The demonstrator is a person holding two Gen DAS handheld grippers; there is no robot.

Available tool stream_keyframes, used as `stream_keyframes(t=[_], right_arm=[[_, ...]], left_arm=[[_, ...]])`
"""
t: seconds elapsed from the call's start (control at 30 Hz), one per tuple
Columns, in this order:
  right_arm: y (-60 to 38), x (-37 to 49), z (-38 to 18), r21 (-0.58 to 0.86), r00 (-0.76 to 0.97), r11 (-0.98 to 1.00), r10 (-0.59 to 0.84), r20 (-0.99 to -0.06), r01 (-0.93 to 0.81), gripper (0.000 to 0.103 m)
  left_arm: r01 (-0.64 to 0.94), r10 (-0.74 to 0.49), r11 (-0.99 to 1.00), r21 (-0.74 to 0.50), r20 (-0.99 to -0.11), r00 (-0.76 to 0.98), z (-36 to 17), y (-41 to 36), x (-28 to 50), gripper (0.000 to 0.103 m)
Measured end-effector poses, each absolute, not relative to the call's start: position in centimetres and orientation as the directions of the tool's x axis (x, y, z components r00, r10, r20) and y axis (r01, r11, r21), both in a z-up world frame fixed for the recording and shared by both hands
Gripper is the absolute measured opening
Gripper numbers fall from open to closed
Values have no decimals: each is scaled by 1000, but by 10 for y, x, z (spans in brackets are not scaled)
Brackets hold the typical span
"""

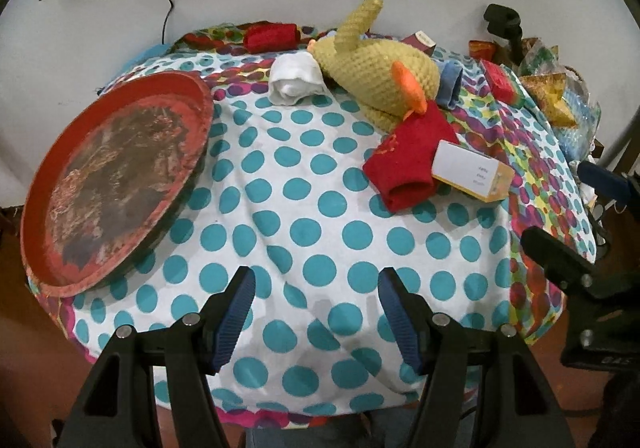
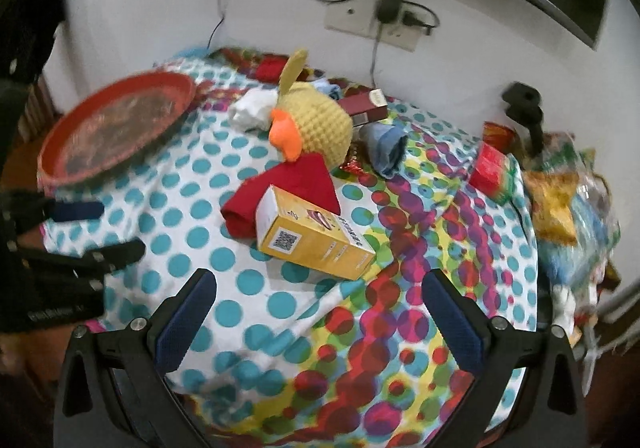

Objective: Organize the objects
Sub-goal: 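Grasp the red sock with the left tool while the right tool grasps the yellow box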

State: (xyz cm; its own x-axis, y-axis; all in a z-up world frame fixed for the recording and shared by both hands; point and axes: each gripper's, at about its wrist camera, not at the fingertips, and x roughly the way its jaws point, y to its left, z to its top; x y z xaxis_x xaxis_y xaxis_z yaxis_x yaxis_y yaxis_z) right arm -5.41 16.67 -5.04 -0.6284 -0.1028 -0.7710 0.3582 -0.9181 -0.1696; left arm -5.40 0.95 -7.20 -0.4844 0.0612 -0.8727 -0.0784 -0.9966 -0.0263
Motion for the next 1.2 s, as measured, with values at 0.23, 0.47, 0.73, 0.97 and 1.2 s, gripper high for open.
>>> stream_keyframes(t=[0.23, 0.47, 0.73, 0.97, 1.2], right_arm=[[161, -81, -77, -220, -610, -853, -138, -781, 474, 76], [150, -96, -97, -286, -628, -805, -133, -767, 520, 58], [154, -102, -97, -264, -658, -811, -185, -730, 521, 46], [171, -113, -94, -168, -645, -853, -229, -729, 494, 28], [208, -133, -85, -18, -645, -924, -252, -722, 381, 28]], left_arm=[[-112, 86, -993, -39, -889, -449, -94, 15, -74, 66], [-172, 118, -984, -42, -880, -461, -101, 24, -83, 66], [-233, 210, -966, -111, -861, -462, -105, 34, -94, 66], [-291, 259, -949, -122, -828, -497, -100, 49, -101, 66], [-339, 185, -940, 16, -814, -551, -101, 77, -119, 66]])
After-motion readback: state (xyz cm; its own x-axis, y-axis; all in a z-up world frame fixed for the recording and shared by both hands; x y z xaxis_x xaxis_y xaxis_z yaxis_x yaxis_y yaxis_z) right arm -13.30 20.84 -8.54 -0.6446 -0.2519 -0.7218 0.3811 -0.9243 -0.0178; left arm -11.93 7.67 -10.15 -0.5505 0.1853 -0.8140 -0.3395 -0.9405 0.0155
